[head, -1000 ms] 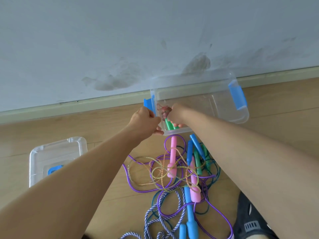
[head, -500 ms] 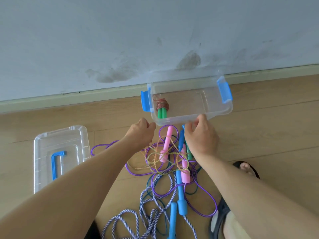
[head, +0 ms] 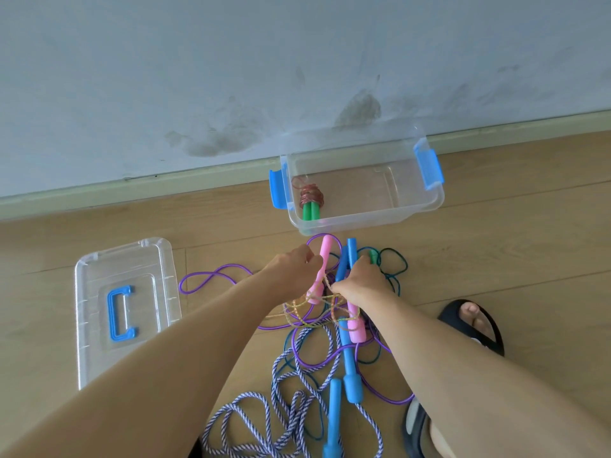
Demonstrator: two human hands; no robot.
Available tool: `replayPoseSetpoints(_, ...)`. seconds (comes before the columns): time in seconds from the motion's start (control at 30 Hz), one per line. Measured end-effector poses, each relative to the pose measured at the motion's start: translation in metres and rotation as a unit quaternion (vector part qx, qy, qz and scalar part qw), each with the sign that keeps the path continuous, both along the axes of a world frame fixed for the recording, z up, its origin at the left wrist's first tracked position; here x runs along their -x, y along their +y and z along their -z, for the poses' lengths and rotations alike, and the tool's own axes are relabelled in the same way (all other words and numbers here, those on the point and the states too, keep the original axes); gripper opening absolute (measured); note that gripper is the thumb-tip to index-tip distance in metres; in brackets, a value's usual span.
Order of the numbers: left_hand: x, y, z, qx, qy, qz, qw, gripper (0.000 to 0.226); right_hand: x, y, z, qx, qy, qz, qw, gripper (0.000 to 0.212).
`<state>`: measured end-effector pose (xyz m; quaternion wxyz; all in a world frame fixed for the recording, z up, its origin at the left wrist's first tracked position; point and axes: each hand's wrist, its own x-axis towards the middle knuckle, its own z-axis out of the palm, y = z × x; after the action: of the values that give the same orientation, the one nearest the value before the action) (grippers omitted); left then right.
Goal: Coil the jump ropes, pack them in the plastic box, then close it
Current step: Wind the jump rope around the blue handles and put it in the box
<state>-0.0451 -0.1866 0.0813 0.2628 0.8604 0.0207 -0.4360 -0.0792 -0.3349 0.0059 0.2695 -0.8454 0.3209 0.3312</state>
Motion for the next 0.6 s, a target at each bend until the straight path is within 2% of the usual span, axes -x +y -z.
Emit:
replayPoseSetpoints(0.07,0.001,0.001,-0.004,-0.002,-0.004,-0.002,1.000,0.032,0.003,0.002,-0.002,-0.016,0.006,0.006,1.000,0.063)
replayPoseSetpoints(0.27,0.010,0.008,-0.017,-0.011,-0.011,-0.008,1.000,0.030,0.015,0.010,-0.013,-0.056,0.060,-0.040,0.996,0.026)
replayPoseSetpoints(0.37,0.017,0.014,-0.026,-0.018,-0.013,0.004,1.000,0.033,0.014,0.012,-0.026,-0.068,0.048,-0.065,0.994,0.014)
replayPoseSetpoints(0.5,0.024,0.022,-0.046,-0.017,-0.016,0.028,0.999,0.045,0.006,0.007,-0.058,-0.132,0.011,-0.041,0.990,0.012)
replayPoseSetpoints(0.6,0.031,0.027,-0.066,0.022,-0.002,0.046,0.999,0.068,0.001,0.004,-0.088,-0.182,-0.008,-0.023,0.983,0.008)
